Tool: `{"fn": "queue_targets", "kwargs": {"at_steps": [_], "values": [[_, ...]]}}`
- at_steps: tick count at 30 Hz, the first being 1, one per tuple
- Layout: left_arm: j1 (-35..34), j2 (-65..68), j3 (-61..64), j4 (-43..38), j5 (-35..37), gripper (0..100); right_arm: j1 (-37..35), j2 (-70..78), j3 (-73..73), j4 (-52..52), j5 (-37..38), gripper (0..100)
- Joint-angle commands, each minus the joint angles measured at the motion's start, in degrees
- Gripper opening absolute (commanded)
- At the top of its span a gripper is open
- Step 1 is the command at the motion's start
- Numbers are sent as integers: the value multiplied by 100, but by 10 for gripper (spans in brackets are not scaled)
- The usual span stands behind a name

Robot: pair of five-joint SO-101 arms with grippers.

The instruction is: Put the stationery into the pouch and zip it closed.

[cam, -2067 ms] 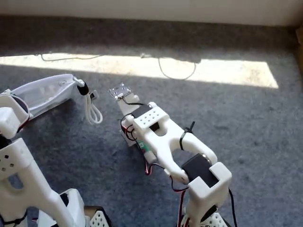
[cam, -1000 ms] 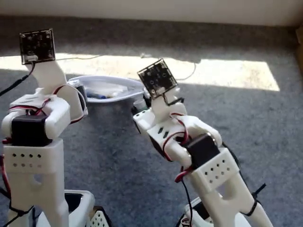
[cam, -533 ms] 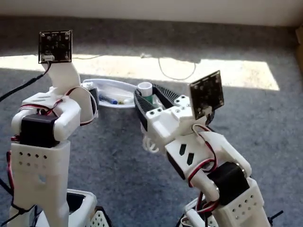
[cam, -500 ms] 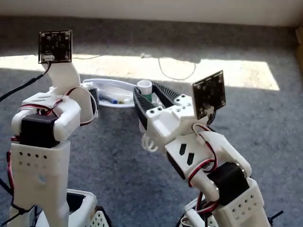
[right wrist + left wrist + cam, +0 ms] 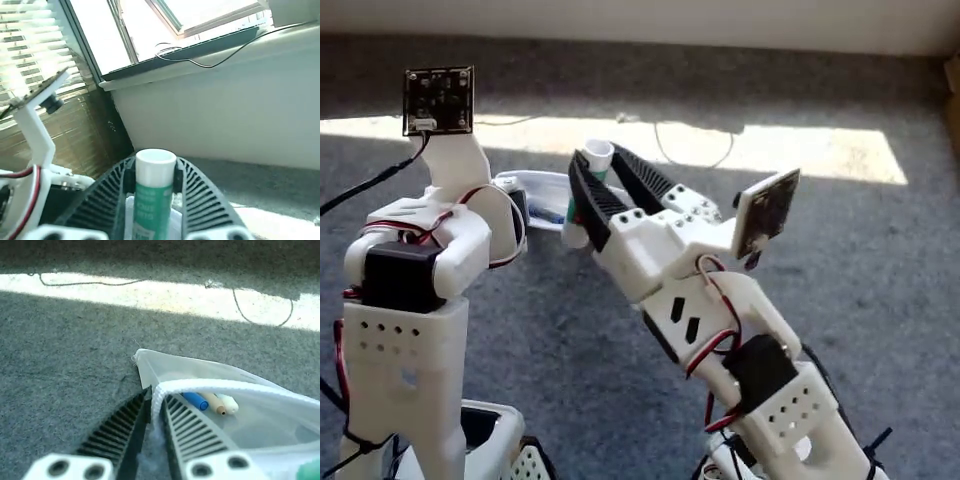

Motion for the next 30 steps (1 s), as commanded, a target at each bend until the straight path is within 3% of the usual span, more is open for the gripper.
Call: {"fn": "queue_targets", "kwargs": {"at_steps": [1, 5, 9, 24, 30], "values": [[92, -22, -356, 0, 44, 7, -207, -119, 716, -1807, 176, 5], [92, -22, -356, 9, 44, 7, -224, -110, 1314, -2923, 976, 5], [92, -22, -356, 9, 44, 7, -198, -110, 1499, -3380, 985, 5], [92, -22, -356, 9, 44, 7, -198, 84, 1130, -3433, 1011, 5], [92, -22, -356, 9, 44, 7, 4, 1147, 1051, -4646, 1011, 5]]}}
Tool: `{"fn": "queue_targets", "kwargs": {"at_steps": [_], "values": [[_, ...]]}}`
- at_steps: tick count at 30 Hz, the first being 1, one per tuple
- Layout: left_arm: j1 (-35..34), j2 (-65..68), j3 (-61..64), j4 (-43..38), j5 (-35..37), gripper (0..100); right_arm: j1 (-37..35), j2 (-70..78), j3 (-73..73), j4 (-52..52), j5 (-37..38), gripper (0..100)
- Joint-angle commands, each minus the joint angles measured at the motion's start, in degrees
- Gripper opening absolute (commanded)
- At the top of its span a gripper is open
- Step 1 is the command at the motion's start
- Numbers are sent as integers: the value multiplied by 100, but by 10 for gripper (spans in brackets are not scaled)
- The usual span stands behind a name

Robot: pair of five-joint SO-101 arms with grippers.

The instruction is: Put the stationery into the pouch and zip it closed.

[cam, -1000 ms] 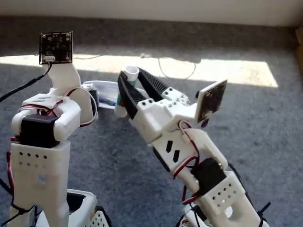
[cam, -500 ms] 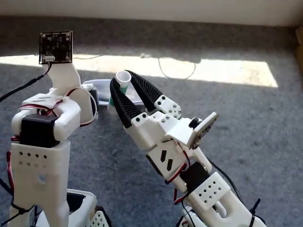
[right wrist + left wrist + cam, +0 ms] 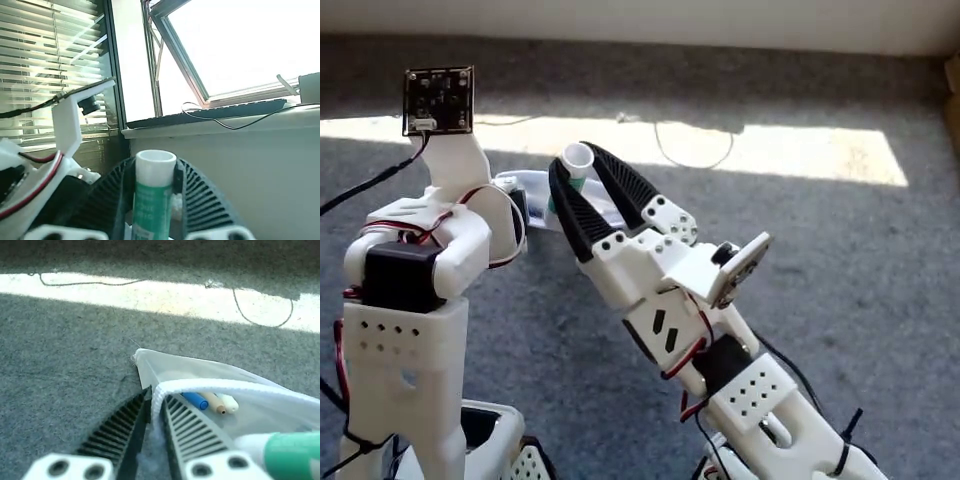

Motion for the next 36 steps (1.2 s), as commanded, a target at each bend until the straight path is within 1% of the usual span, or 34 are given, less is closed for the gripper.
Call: {"fn": "queue_targets", "kwargs": {"at_steps": [1, 8, 11, 15, 21, 23, 26, 27, 33, 36], "values": [[92, -22, -356, 9, 44, 7, 207, 593, -470, -813, 79, 5], [92, -31, -215, -18, 35, 7, 303, 1147, -435, -1349, 79, 5], [92, -31, -215, -18, 35, 7, 215, 1226, -268, -1376, 44, 5], [92, -31, -215, -26, 35, 7, -84, 1270, -57, -1385, 44, 5], [84, -31, -215, -9, 35, 7, -145, 1226, 259, -1367, 44, 14], [84, -31, -215, -9, 35, 7, -145, 1226, 321, -1358, 53, 57], [84, -31, -215, -9, 35, 7, -154, 1226, 409, -1349, 53, 170], [84, -31, -215, -9, 35, 7, -154, 1226, 409, -1332, 53, 190], [84, -31, -215, -9, 35, 7, -154, 1182, 356, -919, 53, 180], [75, -31, -215, -9, 35, 7, -154, 804, 409, -857, 44, 180]]}}
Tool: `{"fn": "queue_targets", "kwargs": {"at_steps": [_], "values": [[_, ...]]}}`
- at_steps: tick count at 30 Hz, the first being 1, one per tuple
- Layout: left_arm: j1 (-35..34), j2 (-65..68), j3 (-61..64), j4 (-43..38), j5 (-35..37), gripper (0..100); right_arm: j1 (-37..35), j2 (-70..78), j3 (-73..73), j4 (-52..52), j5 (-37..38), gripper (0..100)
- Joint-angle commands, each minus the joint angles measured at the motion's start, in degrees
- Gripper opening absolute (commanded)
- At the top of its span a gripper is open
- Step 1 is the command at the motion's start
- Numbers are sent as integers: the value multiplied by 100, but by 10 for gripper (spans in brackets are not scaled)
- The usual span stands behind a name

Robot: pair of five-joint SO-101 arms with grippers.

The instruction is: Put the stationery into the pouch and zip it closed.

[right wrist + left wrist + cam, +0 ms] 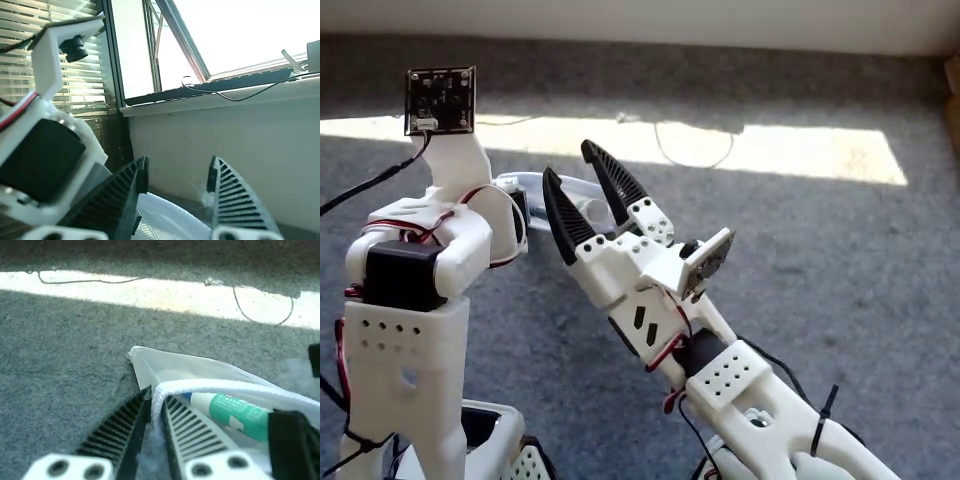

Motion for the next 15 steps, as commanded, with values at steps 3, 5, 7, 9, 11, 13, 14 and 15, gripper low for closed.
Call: {"fn": "queue_targets", "kwargs": {"at_steps": [3, 5, 7, 9, 11, 13, 14, 15], "values": [[75, -40, -215, -35, 35, 7, -66, -884, -22, 1033, 26, 180], [75, -40, -215, -44, 35, 7, -48, -1341, -57, 1842, 18, 180], [31, -40, -215, -44, 35, 7, -40, -1815, -75, 2721, 18, 173], [-84, -40, -215, -53, 35, 7, -40, -2281, -277, 3486, 18, 132], [-154, -40, -215, -53, 35, 7, -40, -2659, -576, 4198, 18, 67], [-163, -40, -215, -53, 35, 7, -40, -2870, -892, 4813, 18, 8], [-163, -40, -215, -53, 35, 7, -40, -2914, -1068, 5068, 18, 2], [-163, -40, -215, -44, 35, 7, -31, -2923, -1226, 5323, 18, 8]]}}
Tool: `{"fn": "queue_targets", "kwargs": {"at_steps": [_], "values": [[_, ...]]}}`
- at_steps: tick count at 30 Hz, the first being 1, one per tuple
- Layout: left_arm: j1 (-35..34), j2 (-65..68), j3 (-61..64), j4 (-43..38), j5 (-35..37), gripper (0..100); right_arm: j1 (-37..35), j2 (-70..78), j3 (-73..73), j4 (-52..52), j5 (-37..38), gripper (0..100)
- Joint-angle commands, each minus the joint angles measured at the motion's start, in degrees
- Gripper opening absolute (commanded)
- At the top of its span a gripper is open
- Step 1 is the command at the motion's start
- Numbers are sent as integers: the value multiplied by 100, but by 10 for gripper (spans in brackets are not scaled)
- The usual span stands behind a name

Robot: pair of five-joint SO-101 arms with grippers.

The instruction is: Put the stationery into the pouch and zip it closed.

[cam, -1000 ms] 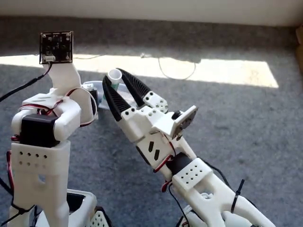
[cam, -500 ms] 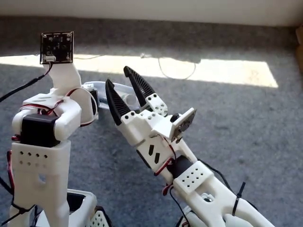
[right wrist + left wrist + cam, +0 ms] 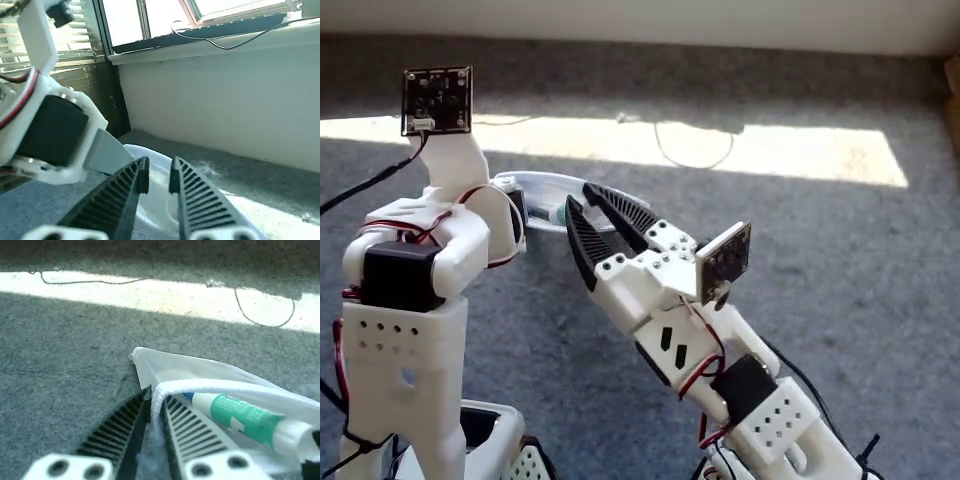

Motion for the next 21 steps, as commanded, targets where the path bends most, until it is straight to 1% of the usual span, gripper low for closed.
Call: {"fn": "queue_targets", "kwargs": {"at_steps": [1, 5, 9, 17, 21], "values": [[-119, -40, -215, -44, 35, 7, -31, -268, -866, 927, 18, 6], [-119, -40, -215, -35, 35, 7, 242, -66, -1262, 1516, 0, 5], [-119, -40, -215, -26, 35, 7, 593, 470, -1622, 2035, -422, 5], [-119, -40, -215, -26, 35, 7, 576, 2343, -2519, 2976, -475, 5], [-110, -40, -215, -26, 35, 7, 462, 2756, -3011, 3705, -457, 5]]}}
